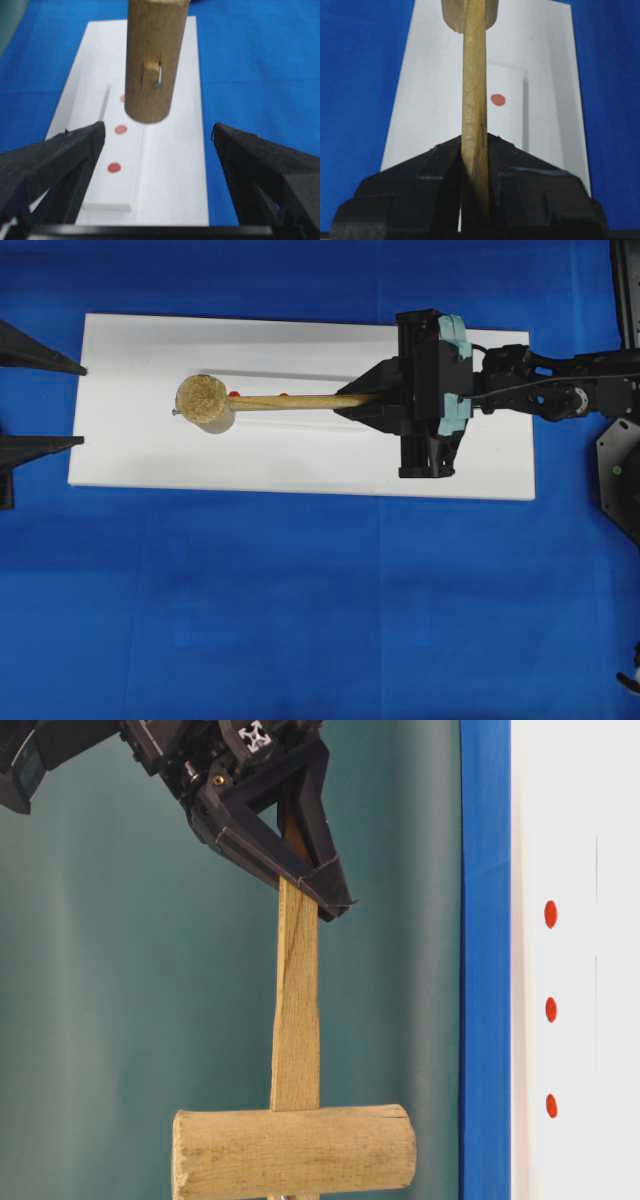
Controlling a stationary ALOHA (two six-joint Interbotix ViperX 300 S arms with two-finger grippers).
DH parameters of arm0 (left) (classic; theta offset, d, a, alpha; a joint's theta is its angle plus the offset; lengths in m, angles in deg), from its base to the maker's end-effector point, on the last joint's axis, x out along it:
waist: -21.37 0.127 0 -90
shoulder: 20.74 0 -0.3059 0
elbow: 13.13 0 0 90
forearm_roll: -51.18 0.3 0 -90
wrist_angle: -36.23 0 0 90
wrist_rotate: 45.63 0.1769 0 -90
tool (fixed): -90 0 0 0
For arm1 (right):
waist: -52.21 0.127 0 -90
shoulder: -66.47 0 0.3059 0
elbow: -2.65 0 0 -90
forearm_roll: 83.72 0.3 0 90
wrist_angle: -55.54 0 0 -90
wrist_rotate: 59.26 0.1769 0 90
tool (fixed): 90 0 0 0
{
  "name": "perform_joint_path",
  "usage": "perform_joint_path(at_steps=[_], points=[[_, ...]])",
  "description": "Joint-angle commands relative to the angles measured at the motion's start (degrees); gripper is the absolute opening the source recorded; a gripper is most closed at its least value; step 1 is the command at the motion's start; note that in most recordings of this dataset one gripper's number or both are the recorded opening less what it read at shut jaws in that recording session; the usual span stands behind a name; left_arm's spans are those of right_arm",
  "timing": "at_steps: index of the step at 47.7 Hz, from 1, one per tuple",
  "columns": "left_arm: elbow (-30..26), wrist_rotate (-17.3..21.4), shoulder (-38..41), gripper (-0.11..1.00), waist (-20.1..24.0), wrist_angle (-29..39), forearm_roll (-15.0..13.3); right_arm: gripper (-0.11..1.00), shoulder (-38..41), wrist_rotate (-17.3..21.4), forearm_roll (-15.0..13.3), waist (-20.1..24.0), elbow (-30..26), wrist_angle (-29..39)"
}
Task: Hit the mark with a hammer.
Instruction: 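Raise the mallet with the right gripper and bring the head down on the dots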
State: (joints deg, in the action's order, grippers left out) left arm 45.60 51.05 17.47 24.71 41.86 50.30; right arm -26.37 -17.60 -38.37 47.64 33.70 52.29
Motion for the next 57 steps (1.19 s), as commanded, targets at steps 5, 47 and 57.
perform_joint_path(at_steps=[5, 47, 57], points=[[-0.18, -0.18, 0.44, 0.9, 0.09, 0.18, 0.0, 0.03, -1.41, 0.18, 0.26, -0.44, -0.79, -0.53], [0.09, -0.18, 0.53, 0.9, 0.09, 0.18, 0.0, 0.03, 0.35, 0.0, 0.26, -6.15, -0.7, -1.14], [0.09, -0.18, 0.44, 0.9, 0.09, 0.18, 0.0, 0.03, 4.75, 0.09, 1.49, -5.19, -0.88, -0.62]])
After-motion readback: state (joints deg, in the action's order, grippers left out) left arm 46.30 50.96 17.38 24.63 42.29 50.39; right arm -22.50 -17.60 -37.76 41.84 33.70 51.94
